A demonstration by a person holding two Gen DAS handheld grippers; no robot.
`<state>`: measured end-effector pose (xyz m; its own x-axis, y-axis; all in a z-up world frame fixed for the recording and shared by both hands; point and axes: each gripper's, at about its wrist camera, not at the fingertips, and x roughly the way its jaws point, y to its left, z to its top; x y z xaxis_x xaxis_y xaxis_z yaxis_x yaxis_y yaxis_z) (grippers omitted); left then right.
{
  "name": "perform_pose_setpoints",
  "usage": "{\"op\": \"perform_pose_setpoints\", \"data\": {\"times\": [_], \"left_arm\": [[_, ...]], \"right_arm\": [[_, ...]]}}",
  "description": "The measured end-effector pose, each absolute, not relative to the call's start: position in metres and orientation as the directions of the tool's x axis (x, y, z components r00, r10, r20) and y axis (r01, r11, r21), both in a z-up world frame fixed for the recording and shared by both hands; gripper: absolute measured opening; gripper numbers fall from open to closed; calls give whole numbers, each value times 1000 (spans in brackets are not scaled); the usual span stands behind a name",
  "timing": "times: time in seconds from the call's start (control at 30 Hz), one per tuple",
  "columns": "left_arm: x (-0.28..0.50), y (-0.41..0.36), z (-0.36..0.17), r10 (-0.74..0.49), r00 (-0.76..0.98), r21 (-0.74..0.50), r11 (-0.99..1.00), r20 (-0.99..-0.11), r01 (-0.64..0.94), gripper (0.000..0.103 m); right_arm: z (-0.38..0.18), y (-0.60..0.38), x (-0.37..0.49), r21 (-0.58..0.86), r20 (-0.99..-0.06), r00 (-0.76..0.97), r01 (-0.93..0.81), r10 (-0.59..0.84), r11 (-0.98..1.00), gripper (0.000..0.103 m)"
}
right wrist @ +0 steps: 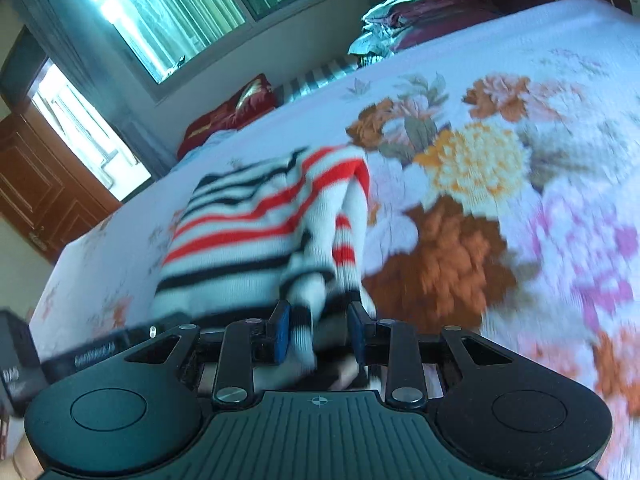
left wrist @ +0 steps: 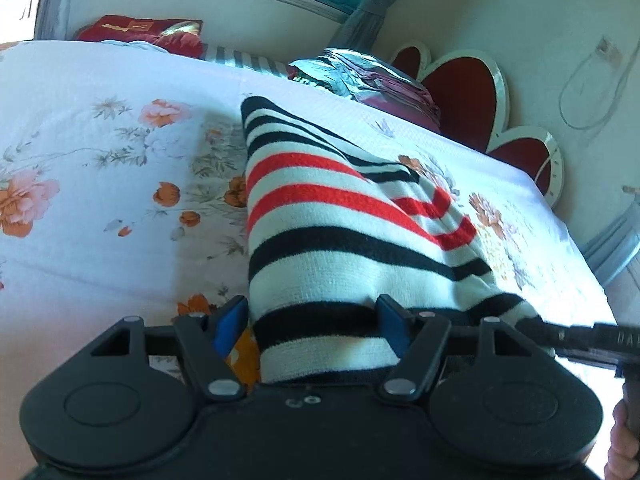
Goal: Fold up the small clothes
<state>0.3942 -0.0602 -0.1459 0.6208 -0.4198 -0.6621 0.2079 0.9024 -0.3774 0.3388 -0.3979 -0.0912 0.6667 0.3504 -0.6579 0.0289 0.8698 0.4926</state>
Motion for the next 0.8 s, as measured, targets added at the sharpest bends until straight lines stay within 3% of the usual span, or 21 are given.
{"op": "perform_pose_setpoints", "data": {"times": [0.07,0.27,0.67,0.7,0.8], "left_arm": [[396,-58,-149,-431,614,-394,896,-661,204,71],[398,-57,-152,-436,600,-392,895,-670,213,73],[432,-58,-114,-439,650,-422,885,-620,195,69],[438,-59,-113,-427,655,-417,890,-623,184,69],[458,-60,-114,-410,664,-422,894,-626,154,68]], "right_arm": [[-101,-395,333,431,-690,666,63,283,900,31],[-131,-412,330,527,-704,633,164,321,834,30],[-76,-411,374,491,-642,707,83,296,867,31],[-75,-410,384,497,-640,708,85,299,864,35],[-79,-407,419,500,-650,706,120,280,858,65]]}}
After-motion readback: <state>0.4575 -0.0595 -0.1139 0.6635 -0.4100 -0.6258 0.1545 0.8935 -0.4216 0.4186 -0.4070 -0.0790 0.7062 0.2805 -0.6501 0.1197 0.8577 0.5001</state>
